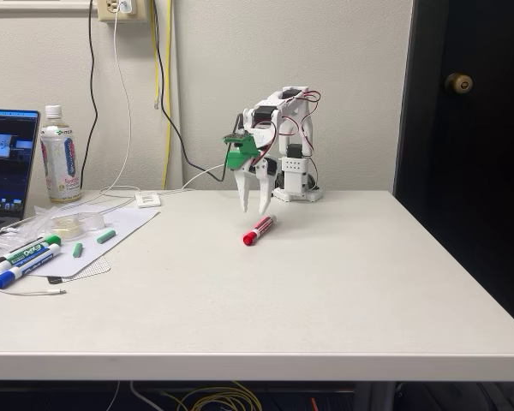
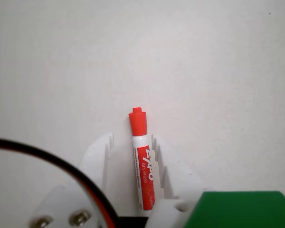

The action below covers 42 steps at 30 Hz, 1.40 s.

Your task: Pick up the red marker.

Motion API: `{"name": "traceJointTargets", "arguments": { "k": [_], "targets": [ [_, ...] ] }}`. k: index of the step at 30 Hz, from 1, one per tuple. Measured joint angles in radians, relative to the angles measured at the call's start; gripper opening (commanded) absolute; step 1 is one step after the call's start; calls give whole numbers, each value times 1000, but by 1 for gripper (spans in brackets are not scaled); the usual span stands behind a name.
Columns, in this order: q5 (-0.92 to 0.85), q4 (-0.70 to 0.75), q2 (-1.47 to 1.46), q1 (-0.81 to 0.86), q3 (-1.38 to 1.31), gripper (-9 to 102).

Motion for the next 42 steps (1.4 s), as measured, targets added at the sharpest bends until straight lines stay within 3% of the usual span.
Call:
{"name": "traceJointTargets", "arguments": {
  "k": [8,16,22,25,30,38,42],
  "targets": [
    [270,-118,60,-28,0,16],
    [839,-202,98,-40,0,16],
    [891,-199,98,-44,0,16],
    [767,-225,124,-35,52,16],
    [370,-239,130,5,92,16],
    [-239,-161,129,80,118,15],
    [-416,-100,130,97,140,15]
  ]
}}
